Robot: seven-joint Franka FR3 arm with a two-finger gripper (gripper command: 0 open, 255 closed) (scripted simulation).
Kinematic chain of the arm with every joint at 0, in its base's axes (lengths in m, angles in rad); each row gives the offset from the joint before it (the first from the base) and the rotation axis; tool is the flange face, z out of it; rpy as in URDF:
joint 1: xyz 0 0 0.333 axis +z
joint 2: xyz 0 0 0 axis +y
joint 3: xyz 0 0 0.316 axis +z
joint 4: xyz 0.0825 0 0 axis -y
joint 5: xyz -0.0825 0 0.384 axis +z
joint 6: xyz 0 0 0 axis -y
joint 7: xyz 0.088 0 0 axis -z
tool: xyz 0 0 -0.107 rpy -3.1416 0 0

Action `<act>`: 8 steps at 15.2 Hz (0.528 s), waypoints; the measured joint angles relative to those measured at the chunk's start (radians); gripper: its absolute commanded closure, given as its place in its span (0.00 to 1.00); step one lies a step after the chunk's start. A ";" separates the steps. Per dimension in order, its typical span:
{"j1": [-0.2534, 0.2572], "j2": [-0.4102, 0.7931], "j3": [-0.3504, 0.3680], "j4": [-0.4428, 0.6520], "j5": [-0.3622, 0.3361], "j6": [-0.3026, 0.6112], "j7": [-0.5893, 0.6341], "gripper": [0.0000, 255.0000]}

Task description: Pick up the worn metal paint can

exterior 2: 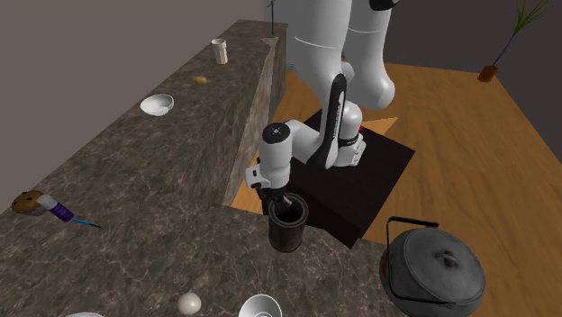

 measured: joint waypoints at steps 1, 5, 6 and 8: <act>-0.002 -0.015 0.002 -0.001 0.003 -0.014 -0.003 1.00; -0.006 -0.099 0.007 -0.012 0.018 -0.087 -0.017 1.00; -0.005 -0.114 0.008 -0.012 0.020 -0.102 -0.017 1.00; -0.004 -0.152 0.009 -0.012 0.025 -0.140 -0.021 1.00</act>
